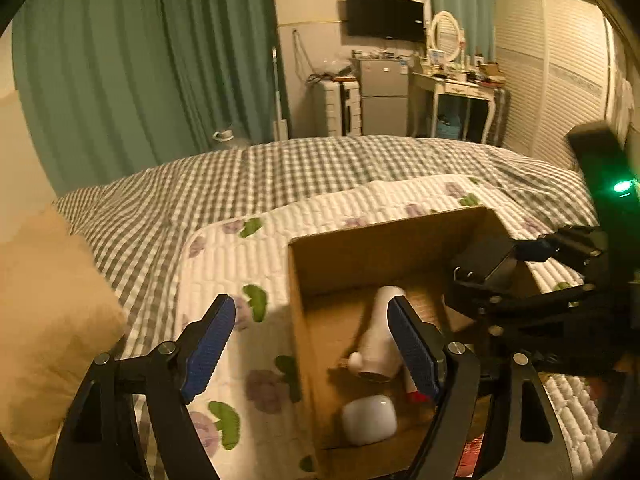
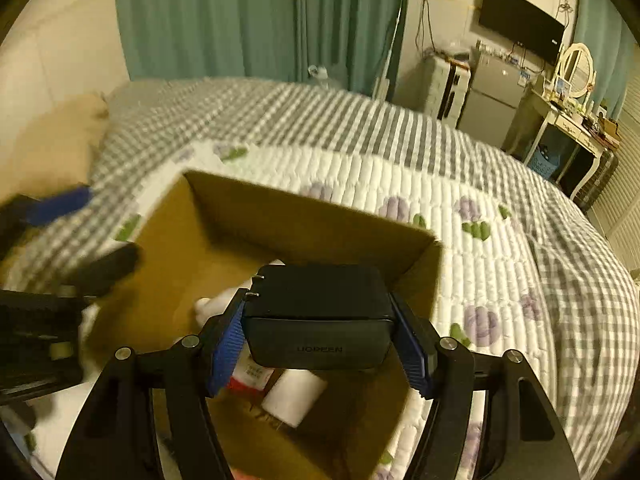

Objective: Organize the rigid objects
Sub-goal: 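Place the plug adapter and power bank into the box, opening both grippers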

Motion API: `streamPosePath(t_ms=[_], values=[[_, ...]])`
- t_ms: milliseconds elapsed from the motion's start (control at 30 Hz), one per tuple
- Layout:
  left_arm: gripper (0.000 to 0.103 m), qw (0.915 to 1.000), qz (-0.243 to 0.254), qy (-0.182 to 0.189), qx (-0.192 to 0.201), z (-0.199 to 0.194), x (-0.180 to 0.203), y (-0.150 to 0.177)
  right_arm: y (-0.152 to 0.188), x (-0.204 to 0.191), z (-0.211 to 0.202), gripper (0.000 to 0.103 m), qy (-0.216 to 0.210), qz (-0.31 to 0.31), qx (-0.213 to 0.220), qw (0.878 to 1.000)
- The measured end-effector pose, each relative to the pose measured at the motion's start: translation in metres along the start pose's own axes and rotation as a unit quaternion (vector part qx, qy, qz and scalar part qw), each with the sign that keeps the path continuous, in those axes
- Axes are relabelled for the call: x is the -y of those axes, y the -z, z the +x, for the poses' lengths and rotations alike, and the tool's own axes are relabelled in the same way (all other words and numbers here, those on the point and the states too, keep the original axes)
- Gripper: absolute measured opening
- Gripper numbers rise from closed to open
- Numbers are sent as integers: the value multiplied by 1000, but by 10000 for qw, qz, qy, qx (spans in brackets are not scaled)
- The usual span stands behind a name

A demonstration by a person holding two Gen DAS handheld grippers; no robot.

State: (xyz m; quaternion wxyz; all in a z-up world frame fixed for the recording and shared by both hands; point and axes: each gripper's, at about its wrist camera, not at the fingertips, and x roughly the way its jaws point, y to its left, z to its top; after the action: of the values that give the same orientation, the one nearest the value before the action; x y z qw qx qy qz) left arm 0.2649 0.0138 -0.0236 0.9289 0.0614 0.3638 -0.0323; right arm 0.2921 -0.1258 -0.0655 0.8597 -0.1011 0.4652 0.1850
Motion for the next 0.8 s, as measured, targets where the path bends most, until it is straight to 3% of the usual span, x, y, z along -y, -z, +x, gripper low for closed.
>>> streamPosePath(t_ms=[267,300,367,533,633,700,733,800], values=[[90,9997,-216,-78,52,1,-17,10,-6,4,40,67,13,115,-188,9998],[90,9997,-214,-96,56,-1,-17,10,-7,5,37,75,37,156,-135,9998],[92,9996,-222,-130,80,-9,-16,12,-6,4,22,85,108,176,126,9997],[94,9995,-230,-147,137,-38,-11,20,-1,4,-30,86,172,111,385,9991],[94,9994,-264,-92,225,-61,-8,27,16,-2,-69,87,384,-45,458,9982],[97,9992,-316,-44,260,-74,-6,31,28,-6,-91,88,379,-101,530,9978],[103,9989,-380,-14,284,-85,-5,36,37,-8,-104,88,386,-98,559,9976],[103,9984,-451,78,321,-98,-5,41,52,-14,-126,88,344,-74,596,9976]])
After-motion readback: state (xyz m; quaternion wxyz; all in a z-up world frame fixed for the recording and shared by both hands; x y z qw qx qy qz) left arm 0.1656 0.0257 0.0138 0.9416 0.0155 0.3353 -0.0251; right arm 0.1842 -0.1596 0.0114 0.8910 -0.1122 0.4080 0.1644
